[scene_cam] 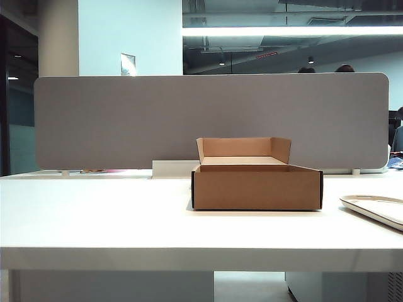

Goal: Pick up the lid and place it into the paper box.

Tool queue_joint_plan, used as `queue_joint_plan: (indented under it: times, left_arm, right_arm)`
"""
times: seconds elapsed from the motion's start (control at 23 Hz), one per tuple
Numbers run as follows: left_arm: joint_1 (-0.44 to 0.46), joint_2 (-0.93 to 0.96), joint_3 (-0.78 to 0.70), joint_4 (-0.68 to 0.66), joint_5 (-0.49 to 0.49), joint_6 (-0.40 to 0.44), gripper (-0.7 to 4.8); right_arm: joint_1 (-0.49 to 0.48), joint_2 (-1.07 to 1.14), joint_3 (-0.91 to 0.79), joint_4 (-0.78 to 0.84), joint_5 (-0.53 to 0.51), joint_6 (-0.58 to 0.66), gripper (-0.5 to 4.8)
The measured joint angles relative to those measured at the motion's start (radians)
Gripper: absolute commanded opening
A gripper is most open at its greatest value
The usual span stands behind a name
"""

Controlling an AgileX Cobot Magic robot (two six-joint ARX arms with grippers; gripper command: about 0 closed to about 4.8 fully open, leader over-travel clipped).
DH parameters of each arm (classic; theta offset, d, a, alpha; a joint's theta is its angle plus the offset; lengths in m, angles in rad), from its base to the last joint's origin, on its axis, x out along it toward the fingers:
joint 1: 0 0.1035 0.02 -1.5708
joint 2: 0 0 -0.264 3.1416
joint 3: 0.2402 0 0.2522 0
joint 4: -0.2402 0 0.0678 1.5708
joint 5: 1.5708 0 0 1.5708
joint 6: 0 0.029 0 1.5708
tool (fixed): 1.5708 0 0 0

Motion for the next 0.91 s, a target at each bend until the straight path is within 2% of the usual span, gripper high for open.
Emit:
queue_joint_plan:
  times: [0.48,0.65,0.78,0.91]
  left_arm:
    - [0.0,0.0,0.0,0.0,0.0,0.0,-0.05]
    - [0.0,0.0,0.0,0.0,0.0,0.0,-0.05]
    - [0.0,0.0,0.0,0.0,0.0,0.0,-0.05]
    - [0.0,0.0,0.0,-0.006,0.003,0.0,-0.05]
  right_arm:
    - [0.0,0.0,0.0,0.003,0.0,0.0,-0.05]
    - [0.0,0.0,0.0,0.02,-0.002,0.044,-0.05]
    - [0.0,0.0,0.0,0.034,-0.062,0.081,-0.05]
    - [0.002,0.0,0.023,0.045,-0.076,0.098,-0.06]
